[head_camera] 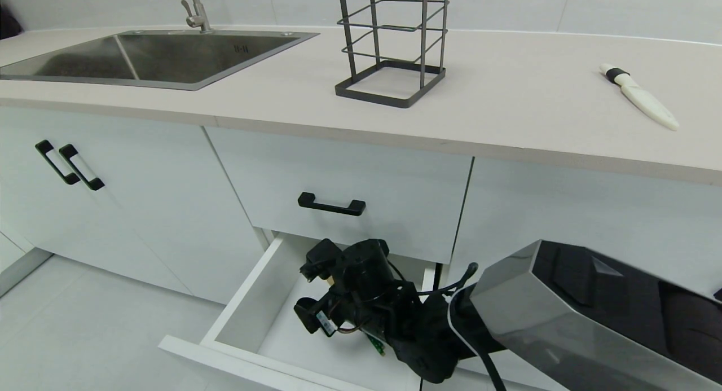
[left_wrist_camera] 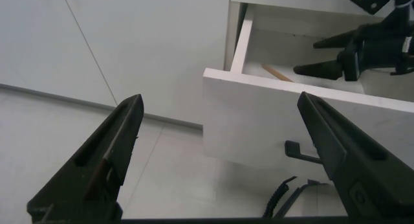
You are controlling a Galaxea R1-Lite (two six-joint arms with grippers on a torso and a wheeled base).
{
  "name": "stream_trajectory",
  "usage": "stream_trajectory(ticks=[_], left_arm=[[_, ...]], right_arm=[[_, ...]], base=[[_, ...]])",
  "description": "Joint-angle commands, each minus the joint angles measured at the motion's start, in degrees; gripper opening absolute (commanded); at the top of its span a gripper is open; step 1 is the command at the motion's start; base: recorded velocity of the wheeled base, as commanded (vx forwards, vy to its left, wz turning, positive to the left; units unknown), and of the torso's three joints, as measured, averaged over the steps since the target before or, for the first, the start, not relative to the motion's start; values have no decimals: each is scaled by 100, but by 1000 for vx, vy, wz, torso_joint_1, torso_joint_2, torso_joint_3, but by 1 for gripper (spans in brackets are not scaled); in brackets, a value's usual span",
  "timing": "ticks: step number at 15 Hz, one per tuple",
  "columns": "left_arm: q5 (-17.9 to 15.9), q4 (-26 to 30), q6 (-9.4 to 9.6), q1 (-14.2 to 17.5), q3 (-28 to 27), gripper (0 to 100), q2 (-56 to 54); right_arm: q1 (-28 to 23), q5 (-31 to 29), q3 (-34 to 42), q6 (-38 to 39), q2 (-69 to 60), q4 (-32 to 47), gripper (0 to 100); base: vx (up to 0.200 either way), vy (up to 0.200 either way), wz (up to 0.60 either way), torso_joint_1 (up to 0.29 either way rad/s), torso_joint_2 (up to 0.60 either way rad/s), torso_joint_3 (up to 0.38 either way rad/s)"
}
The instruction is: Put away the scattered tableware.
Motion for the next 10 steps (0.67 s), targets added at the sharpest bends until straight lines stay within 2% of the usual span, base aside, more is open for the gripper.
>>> stream_trajectory(ticks=[1,6,9,10], left_arm=[[1,-1,-1,1,1,100,0],[1,-1,-1,1,1,100,0],[-8,-1,-1,1,1,100,0],[1,-1,-1,1,1,100,0]], right_arm=[[121,1,228,-1,-437,-44,100],[429,1,1643,7,-1782,-440,100],[411,62,3638,122,-2881,-1785,100],[411,80,4051,122,-3197,-1943,100]], base=[[0,0,0,0,0,0],[0,0,0,0,0,0],[0,0,0,0,0,0],[0,0,0,0,0,0]])
